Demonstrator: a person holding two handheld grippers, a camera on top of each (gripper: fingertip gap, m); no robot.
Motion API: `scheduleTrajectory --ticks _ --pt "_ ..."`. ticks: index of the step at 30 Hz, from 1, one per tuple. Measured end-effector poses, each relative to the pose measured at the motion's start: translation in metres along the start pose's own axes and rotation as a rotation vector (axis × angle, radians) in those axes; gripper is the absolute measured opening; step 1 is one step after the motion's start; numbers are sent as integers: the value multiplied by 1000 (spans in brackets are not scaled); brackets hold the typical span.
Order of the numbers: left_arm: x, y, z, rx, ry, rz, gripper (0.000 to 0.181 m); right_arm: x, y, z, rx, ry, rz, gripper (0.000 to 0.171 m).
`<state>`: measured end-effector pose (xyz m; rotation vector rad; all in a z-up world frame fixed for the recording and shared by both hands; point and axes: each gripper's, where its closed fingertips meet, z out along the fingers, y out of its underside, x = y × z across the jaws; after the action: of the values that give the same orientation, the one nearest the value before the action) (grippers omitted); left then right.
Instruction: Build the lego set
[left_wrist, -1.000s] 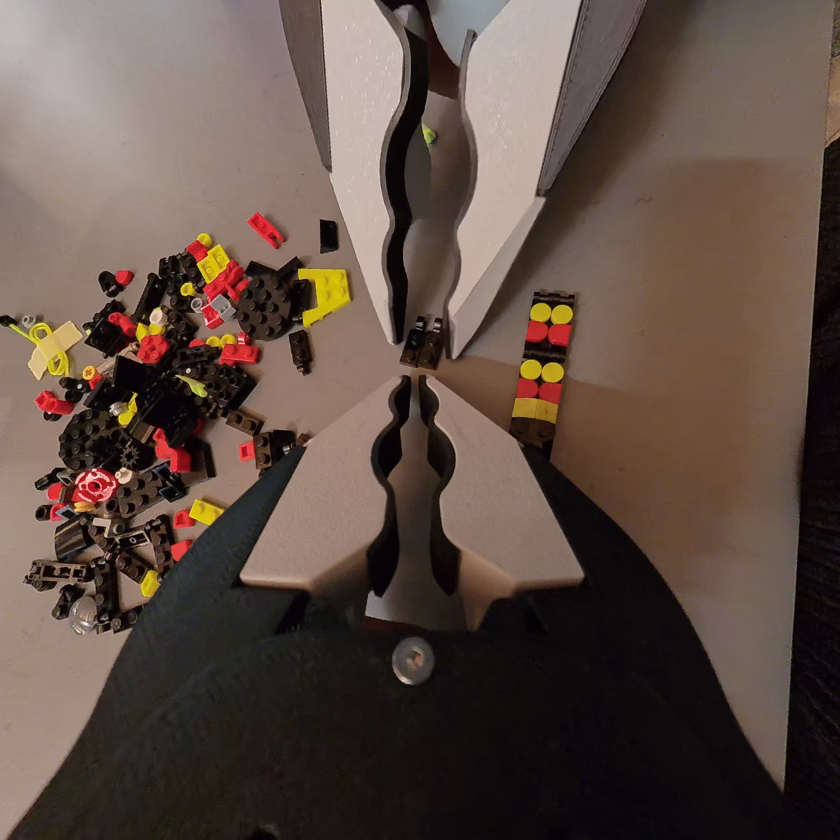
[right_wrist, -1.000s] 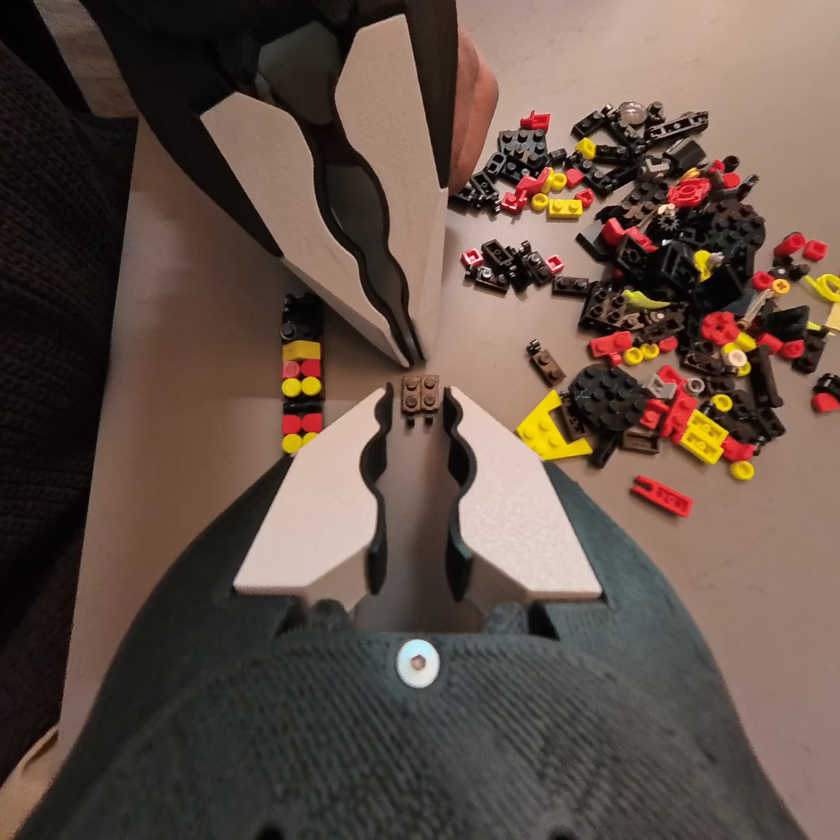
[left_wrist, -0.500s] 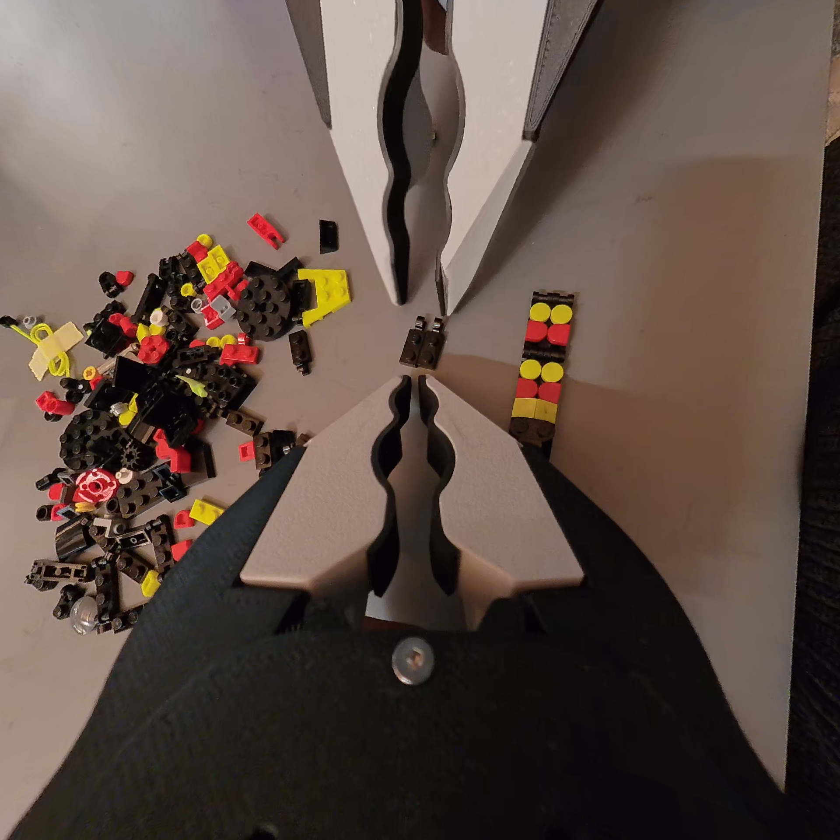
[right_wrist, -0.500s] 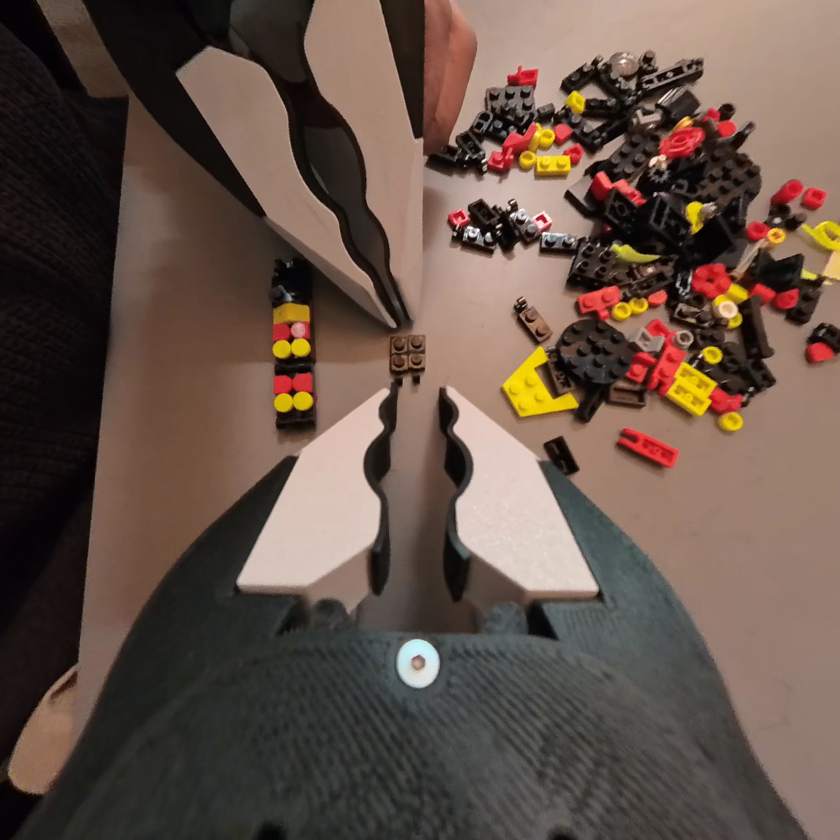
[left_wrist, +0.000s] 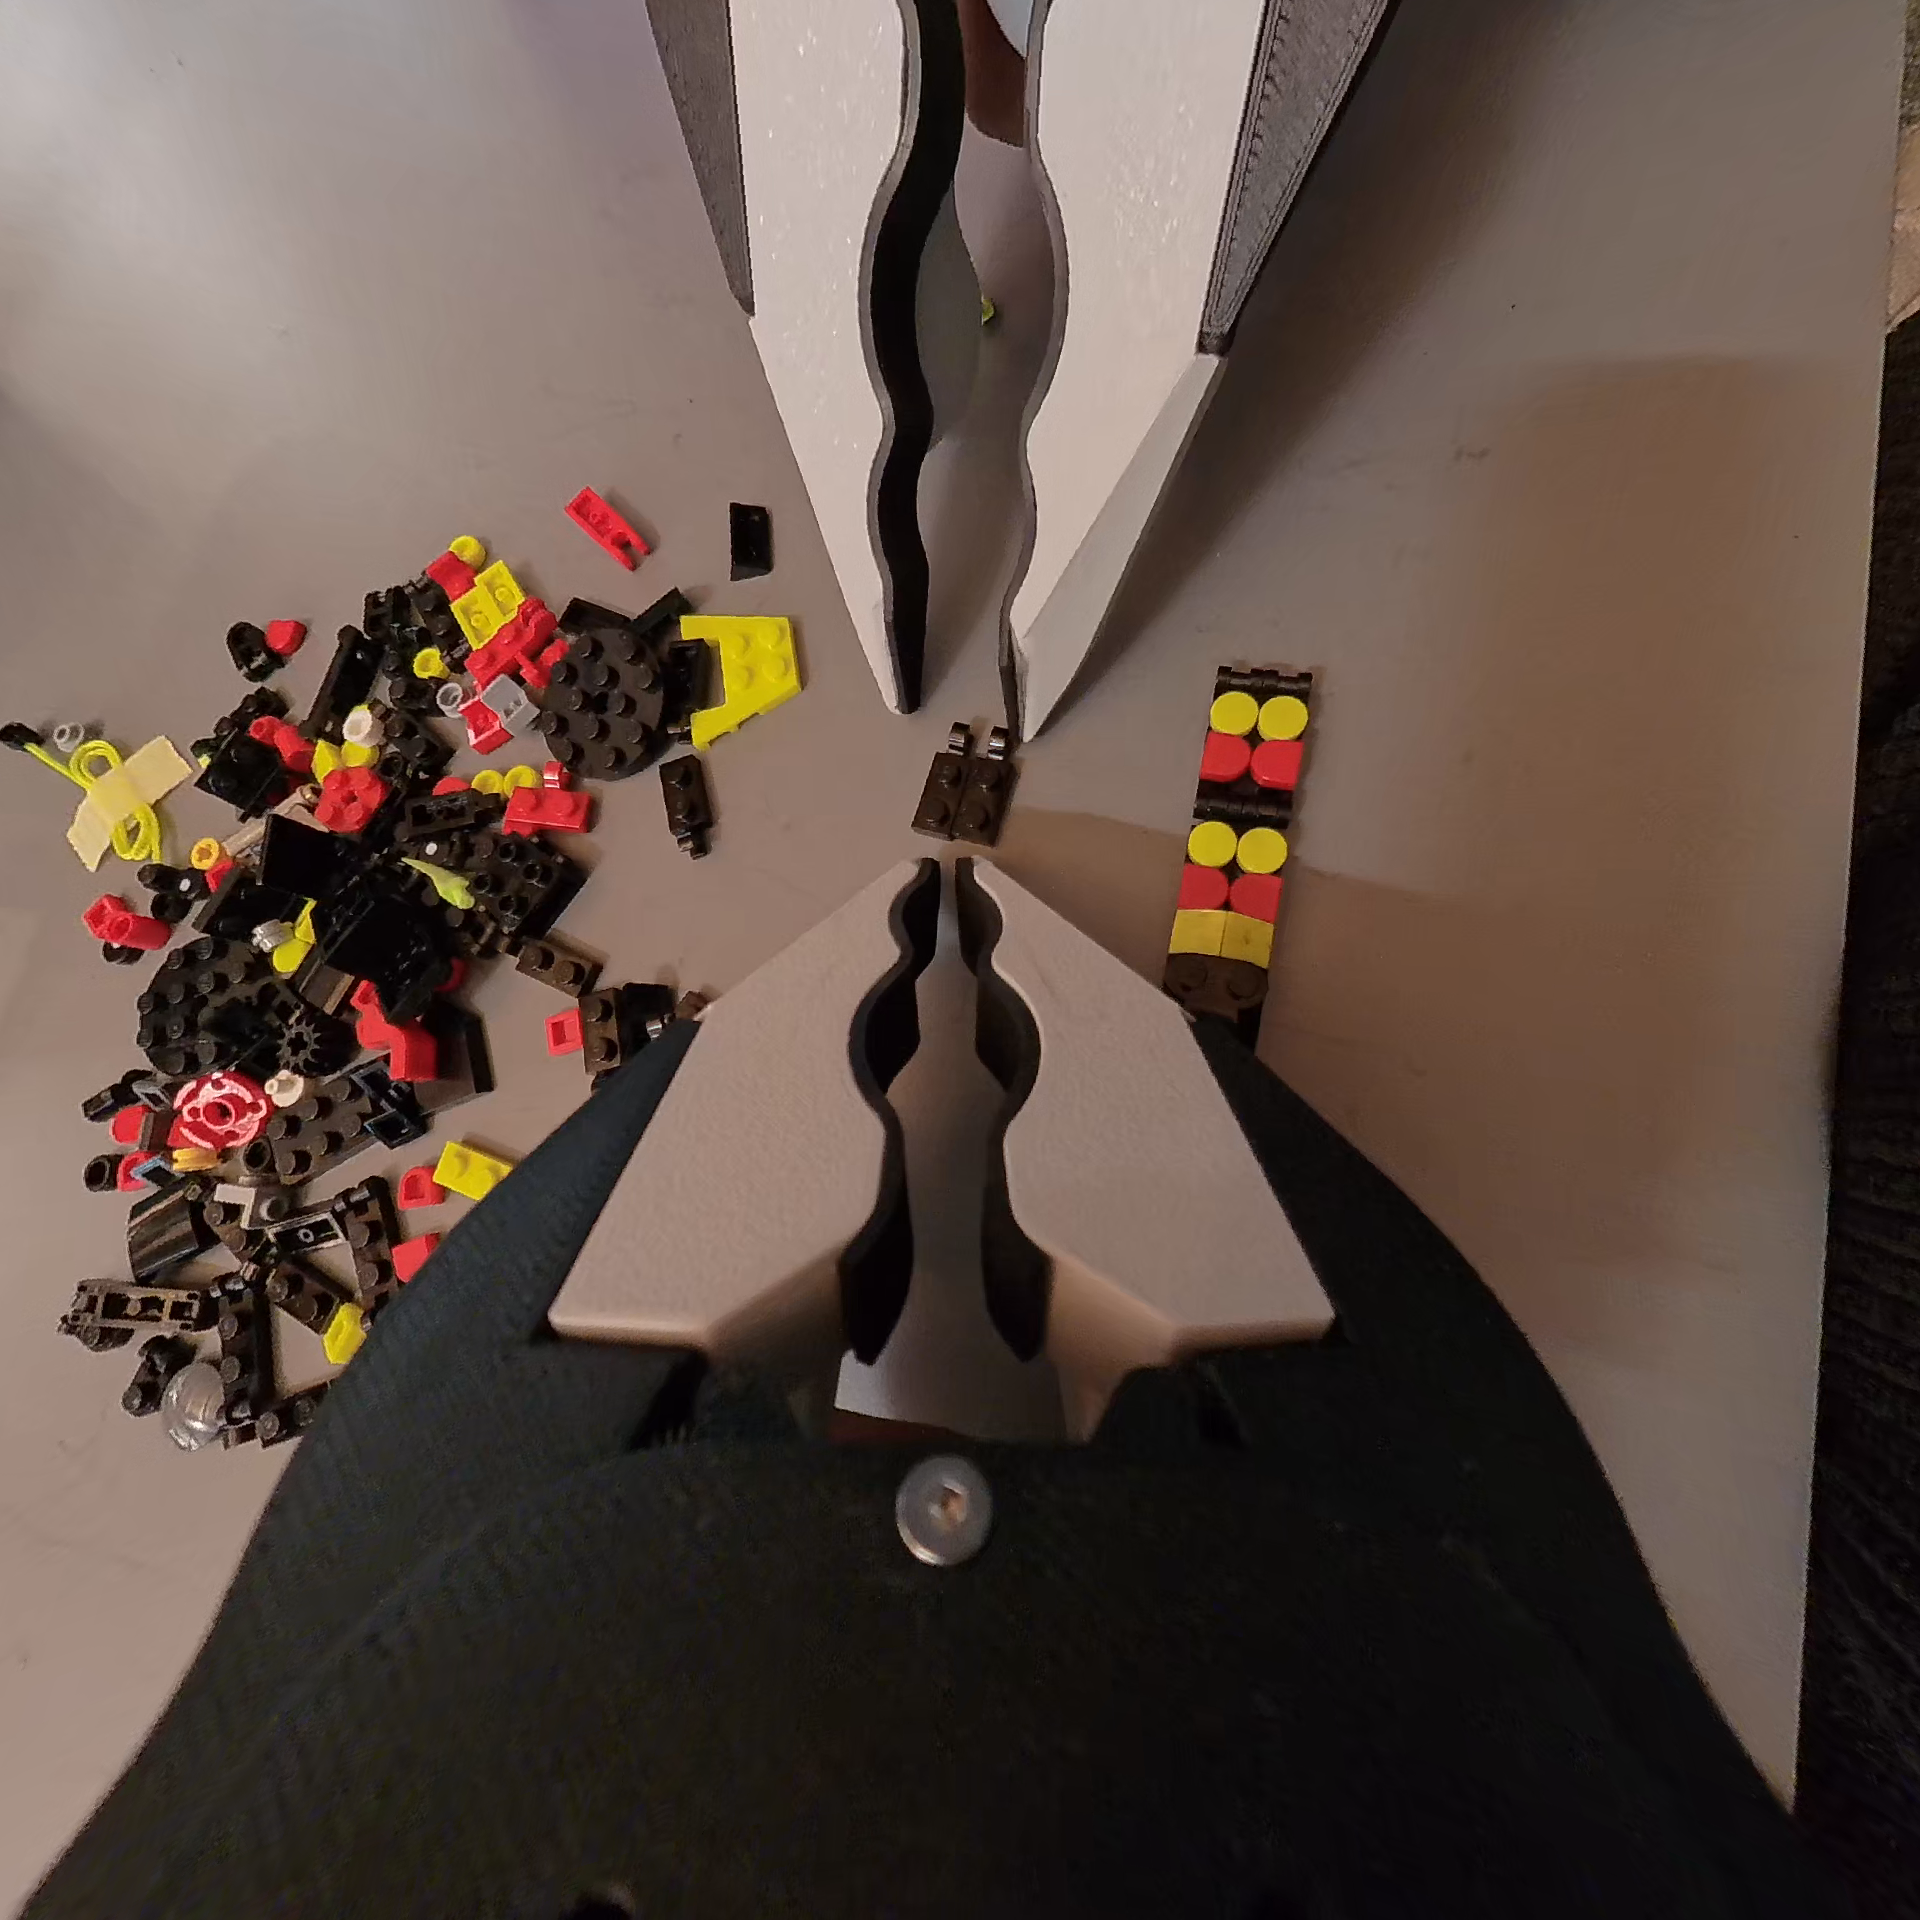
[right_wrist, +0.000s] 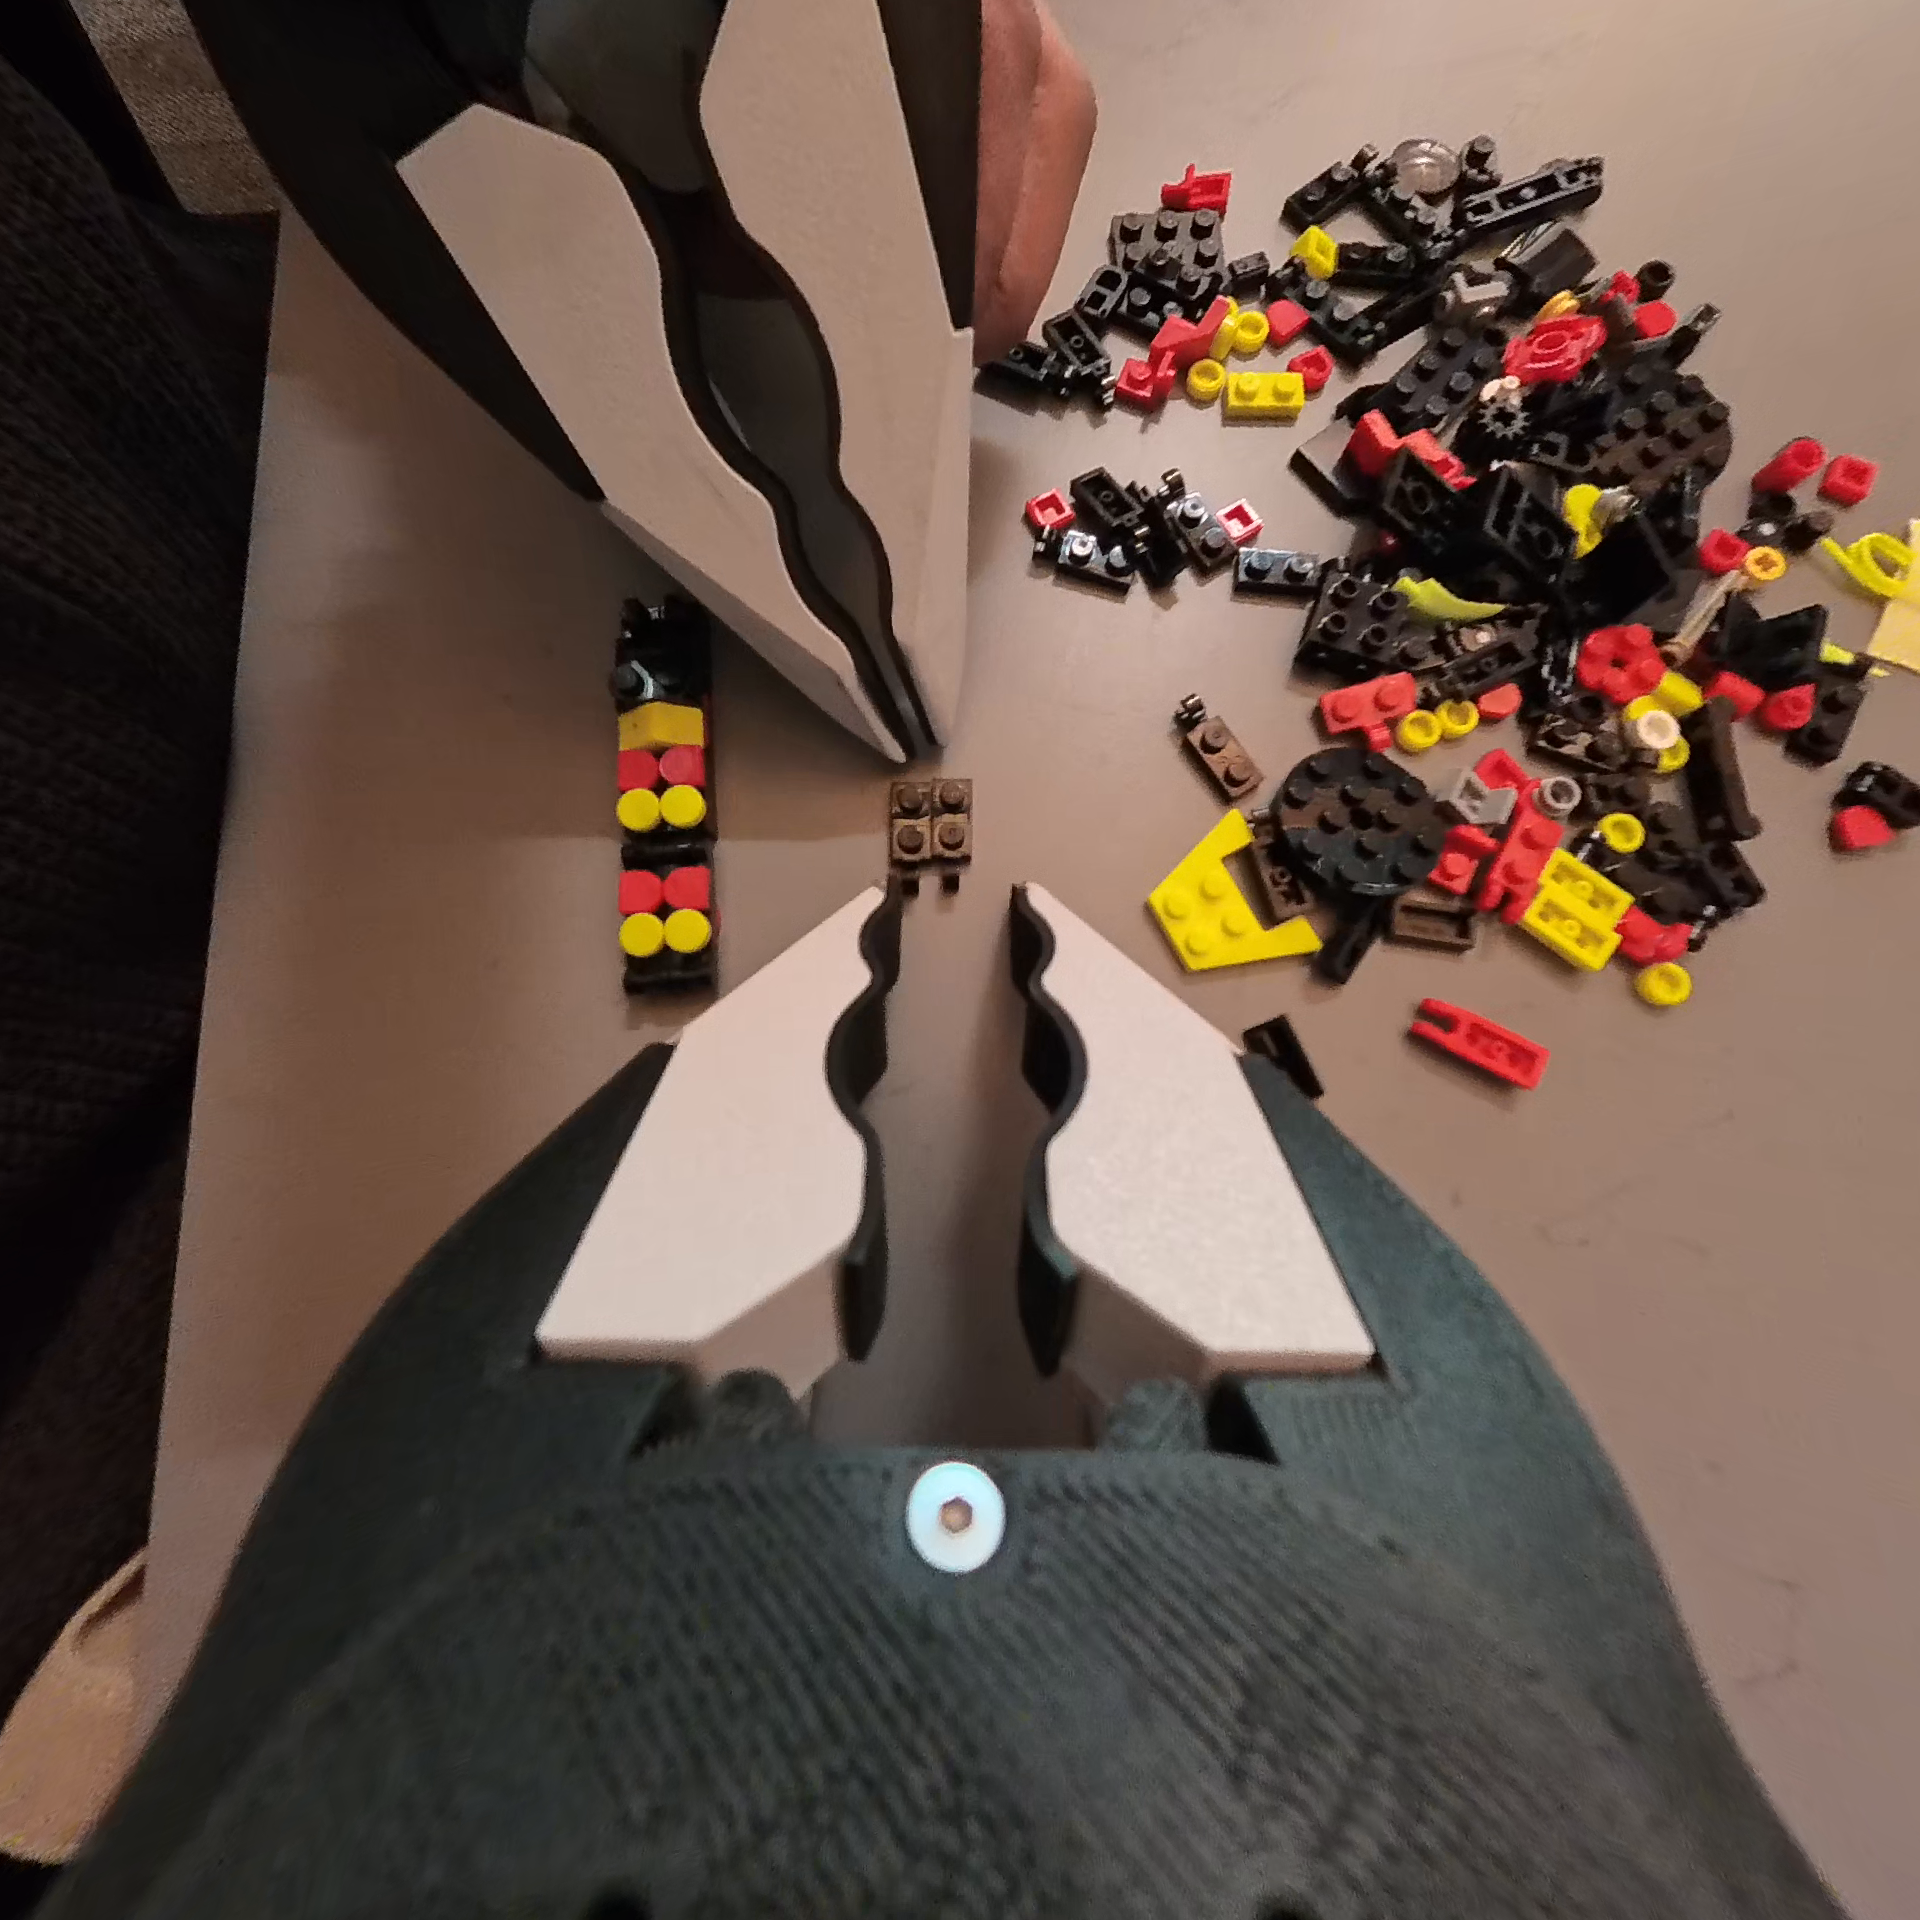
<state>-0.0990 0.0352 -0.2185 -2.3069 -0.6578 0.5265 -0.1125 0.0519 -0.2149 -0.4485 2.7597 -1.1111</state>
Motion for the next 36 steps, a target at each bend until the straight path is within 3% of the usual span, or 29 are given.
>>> scheduleTrajectory --ticks 18,26,36 --pt "0 0 0 0 -1 2 3 -1 -1 1 -1 1 -5 17" --pt "0 0 0 0 -1 3 3 -5 -11 1 39 7 -36 27" --pt "0 0 0 -1 0 2 3 -5 -15 8 42 16 -63 26"
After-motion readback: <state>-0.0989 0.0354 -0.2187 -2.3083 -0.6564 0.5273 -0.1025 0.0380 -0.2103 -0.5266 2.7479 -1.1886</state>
